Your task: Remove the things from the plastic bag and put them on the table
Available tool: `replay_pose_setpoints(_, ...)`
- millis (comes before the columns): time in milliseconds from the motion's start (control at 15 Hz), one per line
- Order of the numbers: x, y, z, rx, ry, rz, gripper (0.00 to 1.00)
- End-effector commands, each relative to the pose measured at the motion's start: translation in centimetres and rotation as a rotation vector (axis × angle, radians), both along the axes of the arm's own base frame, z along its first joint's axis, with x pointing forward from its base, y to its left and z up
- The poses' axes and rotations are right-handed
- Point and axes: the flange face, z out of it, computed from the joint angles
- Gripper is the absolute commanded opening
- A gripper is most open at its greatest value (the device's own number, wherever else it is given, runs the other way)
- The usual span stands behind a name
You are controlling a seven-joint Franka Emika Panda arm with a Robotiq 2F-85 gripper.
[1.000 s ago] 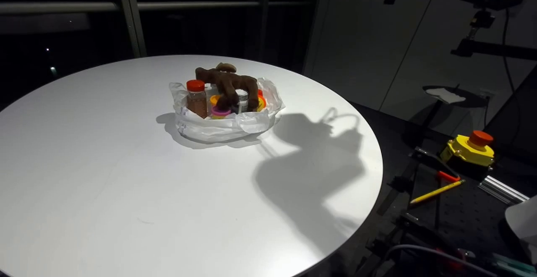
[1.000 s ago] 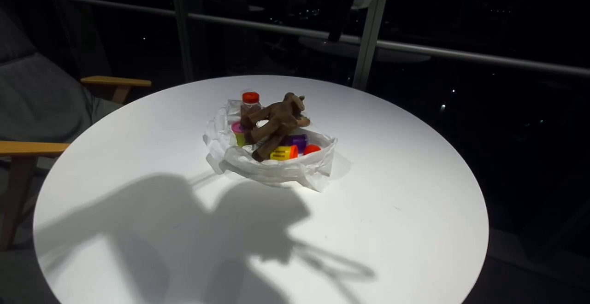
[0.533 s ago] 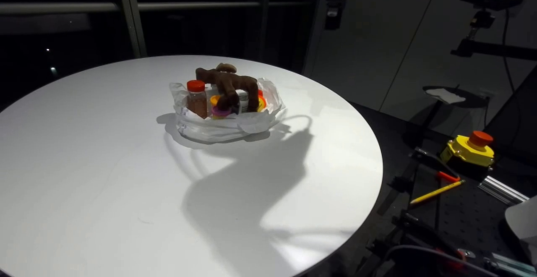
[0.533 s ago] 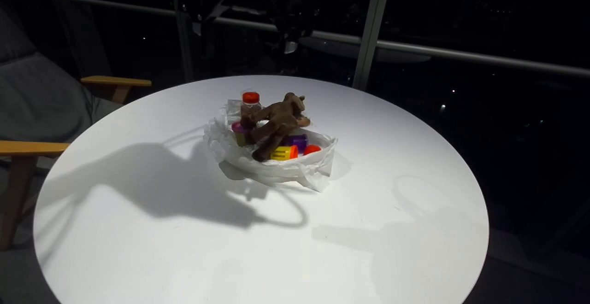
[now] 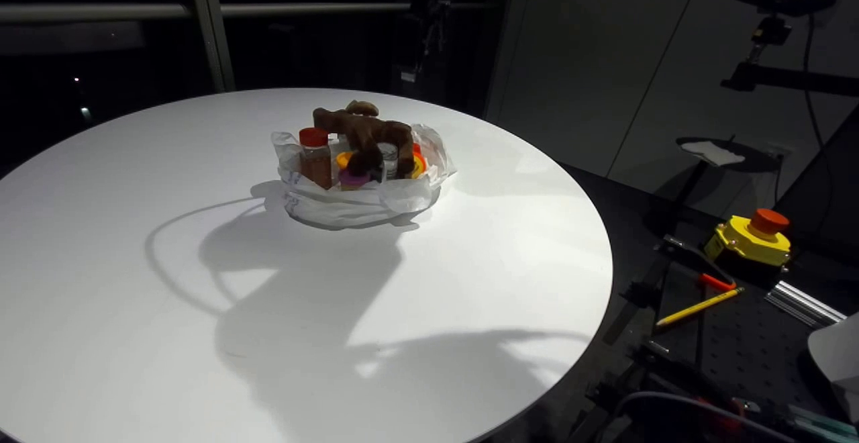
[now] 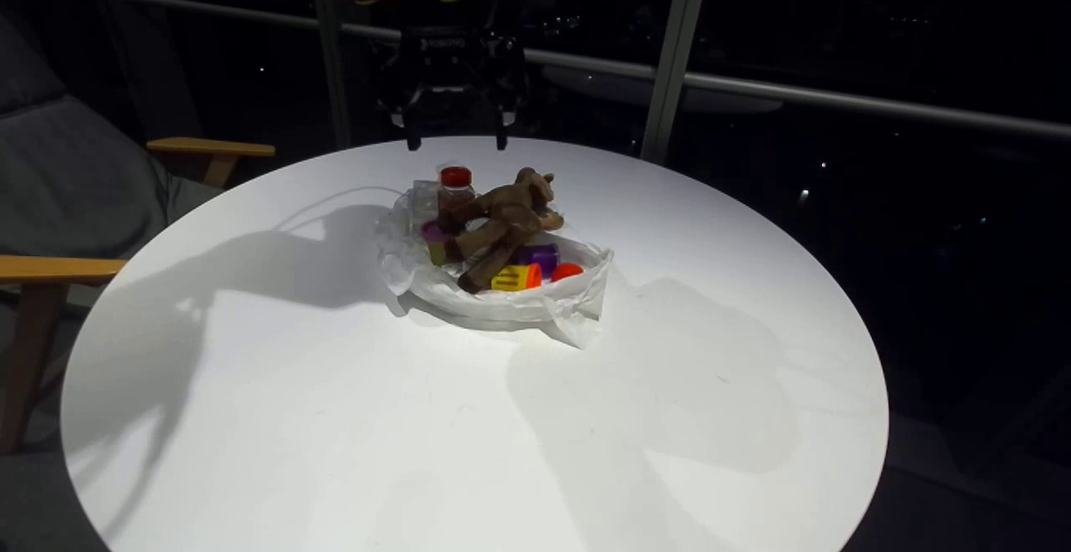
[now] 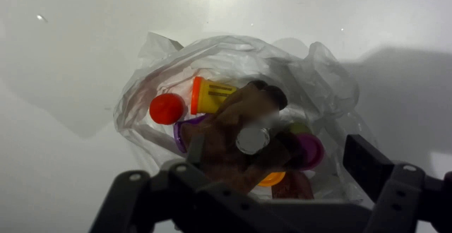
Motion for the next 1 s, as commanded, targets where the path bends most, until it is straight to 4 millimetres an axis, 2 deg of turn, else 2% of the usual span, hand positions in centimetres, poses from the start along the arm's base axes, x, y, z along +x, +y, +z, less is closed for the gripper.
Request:
replay_pose_setpoints(0,3.7,0.3,-2.5,-0.042,-0.081,-0.002,1.0)
replay_pose_setpoints(467,7.4,-0.1,-6.9,-0.049,-0.16,-0.031,1.0)
replay_pose_setpoints(867,9.6,-0.8,-9.4,-0.042,-0.133,-0.057,1.0)
replay_pose_setpoints(933,9.9,-1.0,-9.7,-0.04,-0.129,-0.061,0.75)
